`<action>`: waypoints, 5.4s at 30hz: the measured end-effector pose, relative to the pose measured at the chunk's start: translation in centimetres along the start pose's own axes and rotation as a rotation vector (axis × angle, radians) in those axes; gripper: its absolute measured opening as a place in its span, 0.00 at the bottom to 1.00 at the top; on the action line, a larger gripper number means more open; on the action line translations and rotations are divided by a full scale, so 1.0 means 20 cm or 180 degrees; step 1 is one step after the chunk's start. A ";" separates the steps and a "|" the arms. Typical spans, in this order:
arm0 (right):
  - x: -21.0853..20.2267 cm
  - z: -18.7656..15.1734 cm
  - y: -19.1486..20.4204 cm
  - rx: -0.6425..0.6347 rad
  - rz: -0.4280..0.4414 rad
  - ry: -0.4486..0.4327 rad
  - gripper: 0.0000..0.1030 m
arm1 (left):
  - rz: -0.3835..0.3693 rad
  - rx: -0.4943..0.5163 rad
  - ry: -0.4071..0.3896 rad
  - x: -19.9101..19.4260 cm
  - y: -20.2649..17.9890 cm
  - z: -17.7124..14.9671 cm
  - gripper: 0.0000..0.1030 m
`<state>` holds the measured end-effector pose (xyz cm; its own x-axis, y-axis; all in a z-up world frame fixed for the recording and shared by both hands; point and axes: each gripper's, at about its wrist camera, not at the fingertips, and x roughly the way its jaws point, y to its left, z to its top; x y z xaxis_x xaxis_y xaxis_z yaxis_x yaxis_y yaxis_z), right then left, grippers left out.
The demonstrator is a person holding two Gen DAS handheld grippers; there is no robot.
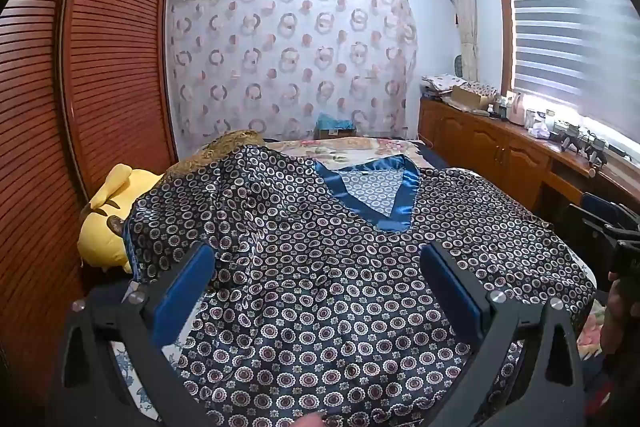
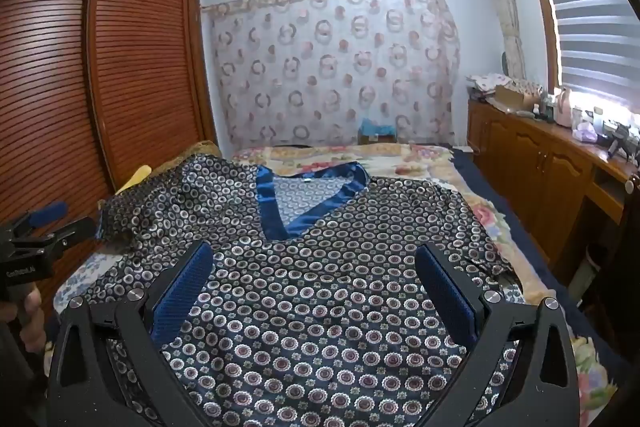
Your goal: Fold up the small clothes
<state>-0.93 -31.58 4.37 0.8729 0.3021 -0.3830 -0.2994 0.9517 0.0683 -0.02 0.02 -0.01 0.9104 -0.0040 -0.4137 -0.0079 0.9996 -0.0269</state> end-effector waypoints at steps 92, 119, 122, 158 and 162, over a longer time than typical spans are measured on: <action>-0.01 0.01 0.02 0.0011 0.0045 0.0025 1.00 | -0.0054 0.0013 -0.0028 -0.05 -0.03 0.03 1.00; 0.47 -0.12 0.23 -0.0276 0.0398 0.0495 1.00 | 0.0424 -0.0393 0.0606 0.37 0.71 -0.14 1.00; 0.52 -0.14 0.28 -0.0320 0.0508 0.0572 1.00 | 0.0414 -0.0440 0.0660 0.38 0.80 -0.13 1.00; 0.74 -0.25 0.48 -0.0643 0.0871 0.1062 0.96 | -0.0076 -0.0454 0.0927 0.50 1.04 -0.09 0.00; 0.74 -0.25 0.48 -0.0641 0.0857 0.1052 0.96 | -0.0244 -0.0228 0.0730 0.43 0.89 0.08 0.00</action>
<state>7.08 -18.26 -5.27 0.5944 0.4719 -0.6511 -0.5955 0.8024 0.0379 8.33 17.90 -2.69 0.7919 -0.0941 -0.6034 0.0209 0.9917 -0.1272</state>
